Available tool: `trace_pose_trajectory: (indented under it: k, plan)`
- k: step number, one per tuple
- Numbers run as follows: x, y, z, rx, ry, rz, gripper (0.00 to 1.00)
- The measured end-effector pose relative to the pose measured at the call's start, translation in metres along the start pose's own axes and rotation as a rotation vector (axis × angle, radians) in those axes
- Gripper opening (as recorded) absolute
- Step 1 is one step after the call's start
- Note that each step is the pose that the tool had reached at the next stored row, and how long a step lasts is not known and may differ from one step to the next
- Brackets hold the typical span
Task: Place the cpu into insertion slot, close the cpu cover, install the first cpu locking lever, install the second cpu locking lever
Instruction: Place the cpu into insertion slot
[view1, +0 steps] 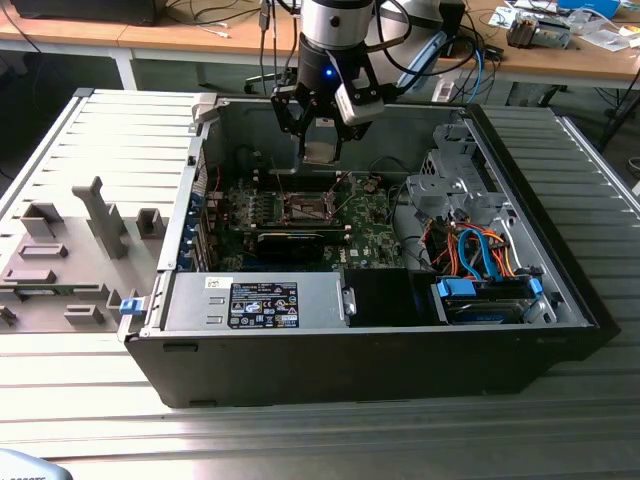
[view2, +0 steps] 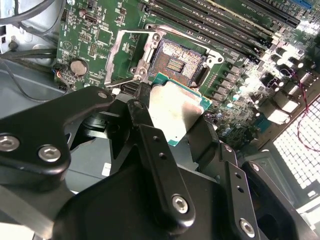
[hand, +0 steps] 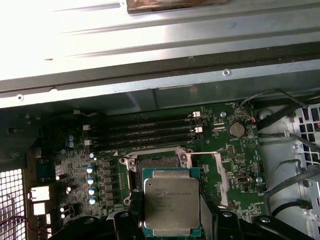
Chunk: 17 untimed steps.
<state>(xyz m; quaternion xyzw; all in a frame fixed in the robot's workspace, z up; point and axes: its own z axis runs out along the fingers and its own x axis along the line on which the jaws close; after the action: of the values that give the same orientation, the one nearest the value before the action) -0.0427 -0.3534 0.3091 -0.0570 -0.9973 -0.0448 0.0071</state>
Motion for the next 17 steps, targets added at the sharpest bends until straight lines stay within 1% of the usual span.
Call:
trace_pose_trajectory:
  k: [17]
  plan:
    - [0.0,0.0,0.0001,-0.0002,-0.001,0.013,0.54]
